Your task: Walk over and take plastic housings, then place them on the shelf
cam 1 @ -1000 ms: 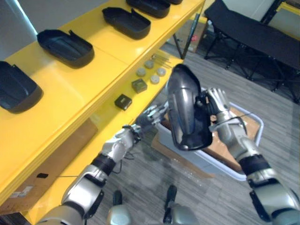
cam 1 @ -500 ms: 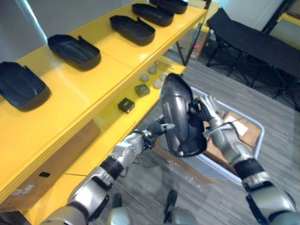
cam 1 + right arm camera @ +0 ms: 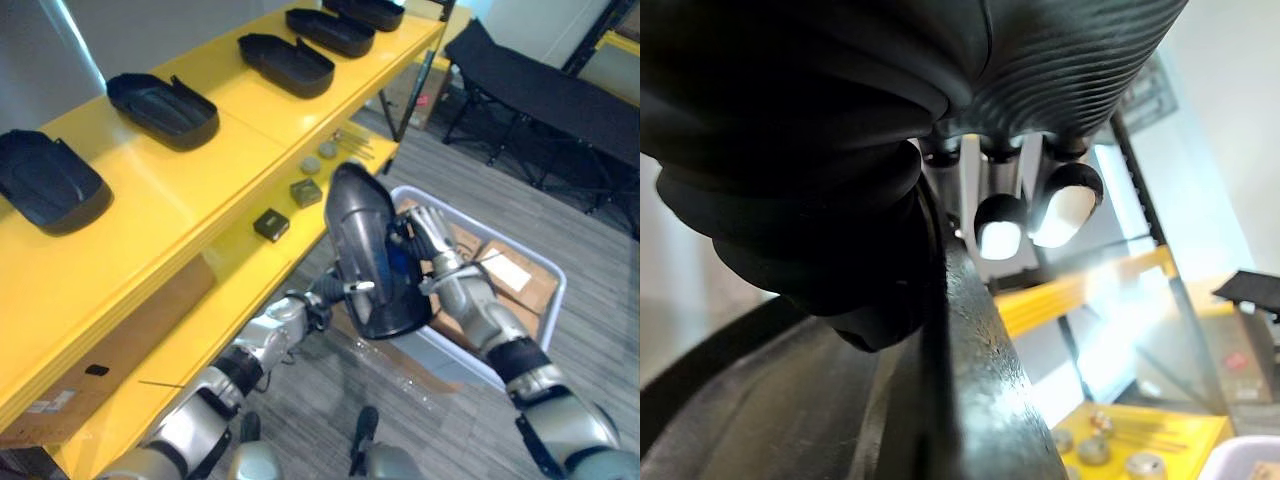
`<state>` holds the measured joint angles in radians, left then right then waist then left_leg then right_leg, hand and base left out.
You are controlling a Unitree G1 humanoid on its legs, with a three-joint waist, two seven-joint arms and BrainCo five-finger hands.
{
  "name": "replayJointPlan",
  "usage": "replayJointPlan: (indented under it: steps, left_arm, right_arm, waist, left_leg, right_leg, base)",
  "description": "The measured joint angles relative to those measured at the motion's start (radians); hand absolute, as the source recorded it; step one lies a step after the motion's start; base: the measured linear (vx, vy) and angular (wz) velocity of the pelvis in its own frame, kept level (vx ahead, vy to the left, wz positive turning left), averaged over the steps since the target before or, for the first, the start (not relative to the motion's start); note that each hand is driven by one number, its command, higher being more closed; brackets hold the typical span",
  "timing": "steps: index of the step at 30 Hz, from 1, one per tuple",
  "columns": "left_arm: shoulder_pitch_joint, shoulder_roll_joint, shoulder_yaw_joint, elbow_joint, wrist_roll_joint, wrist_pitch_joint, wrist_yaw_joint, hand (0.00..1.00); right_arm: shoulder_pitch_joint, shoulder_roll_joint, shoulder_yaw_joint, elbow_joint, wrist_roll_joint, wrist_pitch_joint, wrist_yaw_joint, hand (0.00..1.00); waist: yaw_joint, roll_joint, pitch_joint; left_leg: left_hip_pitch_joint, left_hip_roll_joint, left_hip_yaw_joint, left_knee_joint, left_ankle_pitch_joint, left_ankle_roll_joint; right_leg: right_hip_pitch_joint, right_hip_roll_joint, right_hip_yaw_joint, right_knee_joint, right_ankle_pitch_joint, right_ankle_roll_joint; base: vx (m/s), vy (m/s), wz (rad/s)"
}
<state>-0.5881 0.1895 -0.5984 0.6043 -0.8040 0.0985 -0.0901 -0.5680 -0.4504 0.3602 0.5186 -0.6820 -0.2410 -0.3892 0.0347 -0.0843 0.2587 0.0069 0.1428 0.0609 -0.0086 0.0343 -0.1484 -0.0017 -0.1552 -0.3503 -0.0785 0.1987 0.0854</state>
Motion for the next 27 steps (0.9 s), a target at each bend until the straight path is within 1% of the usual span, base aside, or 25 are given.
replayJointPlan:
  steps: [4,7,13,14,16,18,21,25,27]
  left_arm:
    - [0.023,0.003,0.023,0.013,0.026,-0.035,0.009,1.00]
    - [0.042,0.004,0.039,0.013,0.026,-0.039,0.011,1.00]
    - [0.050,0.008,0.040,0.013,0.024,-0.040,-0.005,1.00]
    - [0.064,0.005,0.043,0.012,0.024,-0.040,-0.007,1.00]
    - [0.084,0.000,0.049,0.010,0.024,-0.040,-0.007,1.00]
    - [0.094,0.001,0.071,0.010,0.025,-0.040,-0.005,1.00]
    - [0.095,0.002,0.076,0.010,0.026,-0.040,0.000,1.00]
    - [0.095,0.002,0.076,0.010,0.035,-0.047,0.004,1.00]
    - [0.095,0.002,0.081,0.002,0.045,-0.057,0.021,1.00]
  right_arm:
    - [0.009,0.027,-0.002,0.000,0.000,-0.015,-0.001,1.00]
    - [0.021,0.037,-0.002,-0.002,0.002,-0.028,-0.003,1.00]
    - [0.052,0.043,-0.005,-0.011,0.011,-0.087,-0.037,1.00]
    - [0.066,0.045,-0.004,-0.016,0.015,-0.099,-0.042,0.00]
    - [0.097,0.048,-0.003,-0.037,0.038,-0.119,-0.047,0.00]
    - [0.111,0.060,-0.002,-0.045,0.049,-0.152,-0.051,0.00]
    - [0.124,0.065,-0.001,-0.048,0.051,-0.176,-0.073,0.00]
    - [0.134,0.066,0.005,-0.048,0.082,-0.176,-0.078,0.00]
    - [0.135,0.066,0.019,-0.048,0.120,-0.176,-0.097,0.00]
  waist:
    - [0.001,0.000,0.000]
    - [0.001,0.000,-0.004]
    - [0.003,0.000,-0.010]
    - [0.002,0.001,-0.021]
    - [0.002,0.002,-0.037]
    - [0.005,0.002,-0.039]
    - [0.004,0.002,-0.040]
    - [0.004,0.002,-0.040]
    - [0.004,0.002,-0.040]
  left_leg:
    - [0.003,0.000,0.003,-0.001,0.000,0.000]
    - [0.009,0.000,0.006,-0.001,0.000,0.000]
    - [0.011,0.000,0.009,-0.001,0.000,0.000]
    - [0.011,0.001,0.010,-0.004,0.000,0.000]
    - [0.015,0.001,0.013,-0.008,-0.001,0.000]
    - [0.027,0.001,0.031,-0.018,-0.001,0.000]
    - [0.028,0.001,0.032,-0.019,-0.001,0.001]
    - [0.028,0.001,0.031,-0.019,-0.001,0.000]
    - [0.029,0.001,0.031,-0.020,-0.001,0.000]
  right_leg:
    - [0.001,0.000,0.003,0.000,0.000,0.000]
    - [0.004,0.000,0.005,0.000,0.000,0.000]
    - [0.004,0.000,0.009,0.000,0.000,0.000]
    - [0.003,0.000,0.009,0.000,0.000,0.000]
    - [0.003,0.001,0.012,0.000,-0.001,0.000]
    - [0.003,0.000,0.022,0.000,-0.001,0.000]
    - [0.003,0.000,0.021,0.000,-0.007,0.001]
    - [0.003,-0.001,0.020,0.000,-0.007,0.001]
    - [0.003,0.000,0.019,0.000,-0.006,0.001]
  base:
    - [0.00,0.000,-0.01]
    - [0.00,0.000,-0.03]
    - [0.00,0.000,0.00]
    - [0.00,0.000,0.00]
    - [0.00,0.001,-0.04]
    - [-0.02,0.004,-0.16]
    - [-0.01,0.001,-0.03]
    - [0.00,0.000,0.00]
    - [0.00,0.000,0.00]
